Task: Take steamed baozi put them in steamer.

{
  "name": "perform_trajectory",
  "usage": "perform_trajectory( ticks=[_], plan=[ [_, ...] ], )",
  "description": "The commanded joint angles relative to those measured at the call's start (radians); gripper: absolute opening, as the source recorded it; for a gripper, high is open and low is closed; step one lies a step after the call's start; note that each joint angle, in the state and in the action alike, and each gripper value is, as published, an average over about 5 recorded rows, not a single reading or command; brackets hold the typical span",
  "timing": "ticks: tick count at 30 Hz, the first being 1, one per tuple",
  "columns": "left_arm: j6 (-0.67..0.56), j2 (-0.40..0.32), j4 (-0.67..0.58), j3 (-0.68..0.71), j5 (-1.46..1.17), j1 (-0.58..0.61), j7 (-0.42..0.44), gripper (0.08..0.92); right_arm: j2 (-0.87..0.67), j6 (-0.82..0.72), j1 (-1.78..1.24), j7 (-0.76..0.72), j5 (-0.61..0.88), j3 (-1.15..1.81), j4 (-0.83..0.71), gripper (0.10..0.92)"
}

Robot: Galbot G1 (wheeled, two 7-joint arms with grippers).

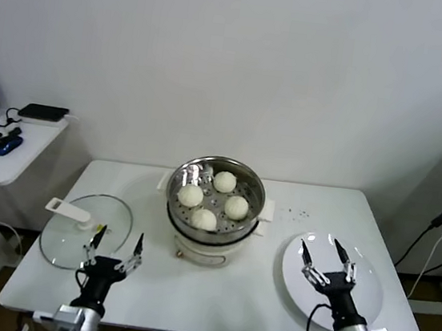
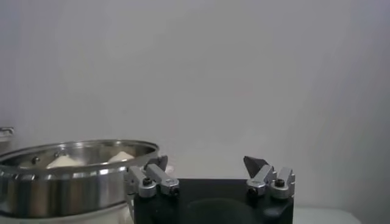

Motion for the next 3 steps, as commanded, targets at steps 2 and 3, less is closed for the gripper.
perform_trajectory(
  ticks=[2,3],
  plan=[
    [-0.004,0.003,-0.002,-0.008,-0.006,0.003,0.009,0.823,0.06,0.036,-0.103,-0.036,0.011,0.051,-0.001,0.823],
    [-0.004,0.004,-0.003,-0.009,-0.006,0.003,0.011,0.823,0.059,0.036,-0.102,-0.037,0.012,0.051,-0.003,0.823]
  ],
)
